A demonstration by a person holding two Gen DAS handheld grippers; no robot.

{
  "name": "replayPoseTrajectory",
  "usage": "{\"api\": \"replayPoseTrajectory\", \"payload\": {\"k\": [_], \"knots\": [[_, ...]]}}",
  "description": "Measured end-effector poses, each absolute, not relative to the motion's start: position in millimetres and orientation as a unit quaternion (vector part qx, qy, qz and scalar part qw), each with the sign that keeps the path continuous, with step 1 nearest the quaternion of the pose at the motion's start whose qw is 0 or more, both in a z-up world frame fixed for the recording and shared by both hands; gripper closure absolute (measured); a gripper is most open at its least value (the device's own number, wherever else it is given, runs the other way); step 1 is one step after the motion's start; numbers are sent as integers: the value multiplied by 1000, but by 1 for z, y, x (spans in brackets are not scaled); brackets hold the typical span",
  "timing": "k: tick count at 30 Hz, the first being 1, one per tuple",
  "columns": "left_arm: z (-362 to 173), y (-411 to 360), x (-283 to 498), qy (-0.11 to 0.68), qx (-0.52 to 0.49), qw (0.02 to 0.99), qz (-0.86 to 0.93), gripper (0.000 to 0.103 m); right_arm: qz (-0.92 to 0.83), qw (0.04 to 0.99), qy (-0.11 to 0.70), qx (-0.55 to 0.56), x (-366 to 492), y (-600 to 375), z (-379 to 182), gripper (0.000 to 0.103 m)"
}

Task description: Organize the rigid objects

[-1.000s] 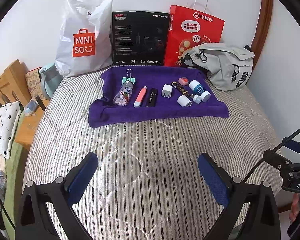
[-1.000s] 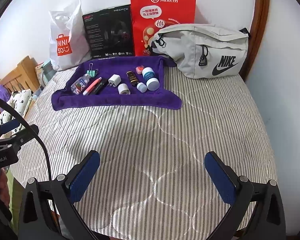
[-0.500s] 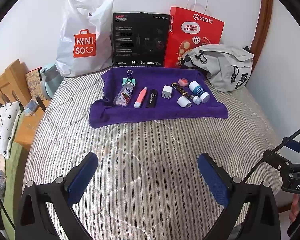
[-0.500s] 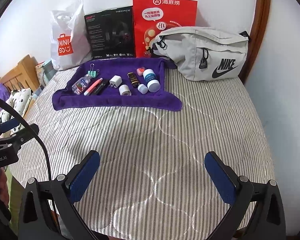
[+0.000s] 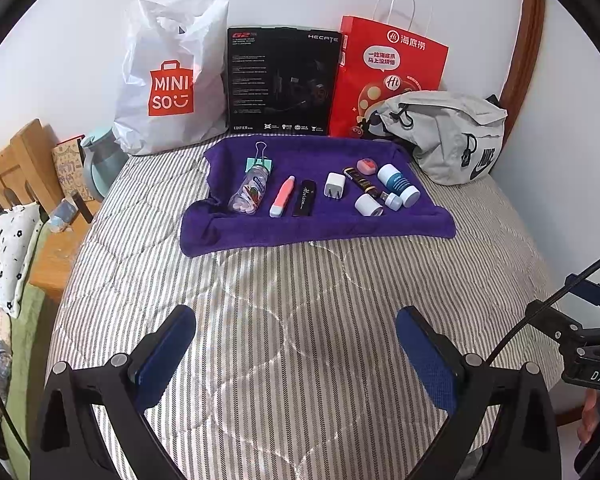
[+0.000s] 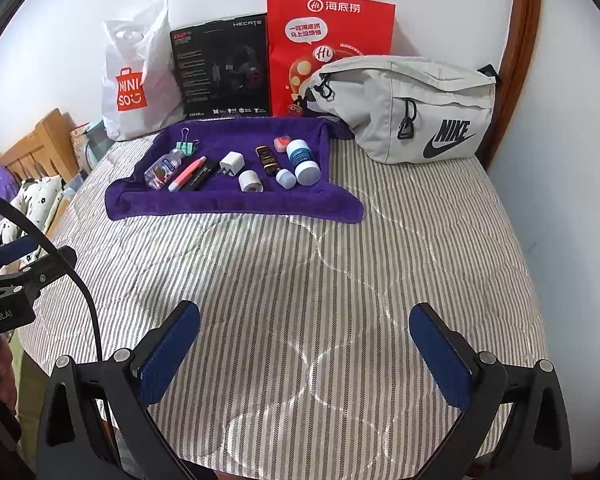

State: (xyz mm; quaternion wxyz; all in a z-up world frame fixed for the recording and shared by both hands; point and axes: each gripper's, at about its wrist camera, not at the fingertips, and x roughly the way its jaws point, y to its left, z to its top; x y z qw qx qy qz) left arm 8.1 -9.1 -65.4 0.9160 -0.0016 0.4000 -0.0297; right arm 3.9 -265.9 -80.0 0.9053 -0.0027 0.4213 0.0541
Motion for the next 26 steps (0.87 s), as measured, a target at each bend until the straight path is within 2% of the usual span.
{"api": "replayPoseTrajectory", "payload": {"k": [26], "knots": [[-67, -1, 8, 397, -12, 917, -21, 2, 61, 905, 420, -17, 5, -253, -78, 0]]}}
